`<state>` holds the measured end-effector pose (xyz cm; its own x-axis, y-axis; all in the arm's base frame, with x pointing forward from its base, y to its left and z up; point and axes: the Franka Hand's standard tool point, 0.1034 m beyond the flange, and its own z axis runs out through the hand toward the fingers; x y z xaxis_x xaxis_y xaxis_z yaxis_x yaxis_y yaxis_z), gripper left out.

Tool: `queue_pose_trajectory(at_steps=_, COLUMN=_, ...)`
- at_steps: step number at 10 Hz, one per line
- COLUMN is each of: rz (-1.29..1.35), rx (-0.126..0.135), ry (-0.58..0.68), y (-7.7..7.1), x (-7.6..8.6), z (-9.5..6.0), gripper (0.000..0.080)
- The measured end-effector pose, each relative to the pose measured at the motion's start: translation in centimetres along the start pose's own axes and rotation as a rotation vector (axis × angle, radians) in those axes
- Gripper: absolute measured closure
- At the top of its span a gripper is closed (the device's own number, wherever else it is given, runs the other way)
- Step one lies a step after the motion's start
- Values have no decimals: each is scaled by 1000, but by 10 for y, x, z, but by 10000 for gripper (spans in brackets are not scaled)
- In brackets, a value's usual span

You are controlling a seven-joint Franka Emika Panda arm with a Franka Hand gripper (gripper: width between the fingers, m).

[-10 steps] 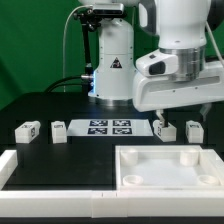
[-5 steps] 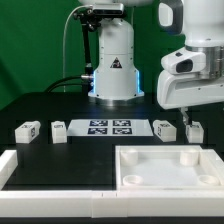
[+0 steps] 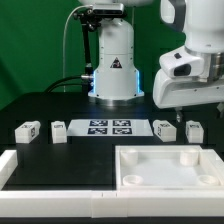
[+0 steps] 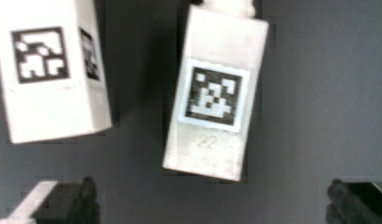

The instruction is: Assemble one leg

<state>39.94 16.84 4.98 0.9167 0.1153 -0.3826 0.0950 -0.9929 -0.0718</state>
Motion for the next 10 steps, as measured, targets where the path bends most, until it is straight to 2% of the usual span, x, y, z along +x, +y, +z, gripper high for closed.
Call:
queue_pose_trajectory(at_steps=2, rz=18, rx=-10, ry=-216, y=1, x=-11, z=2, gripper=150)
queue_pose_trajectory(at_steps=4, rz=20, rx=-6, ry=-358, y=0, x=-6, z=4, gripper=150)
queue_pose_trajectory(at_steps=5, rz=16, rx=-9, ry=-444, y=2, x=-12, z=6, gripper=150)
queue_pose_trajectory(at_steps=7, rz=20, rx=-2, ry=-435, y=2, x=-5, z=14, gripper=150)
queue_pose_trajectory(at_steps=10, rz=29, rx=-10, ry=-438, y=-3, x=-9, z=32, gripper=150)
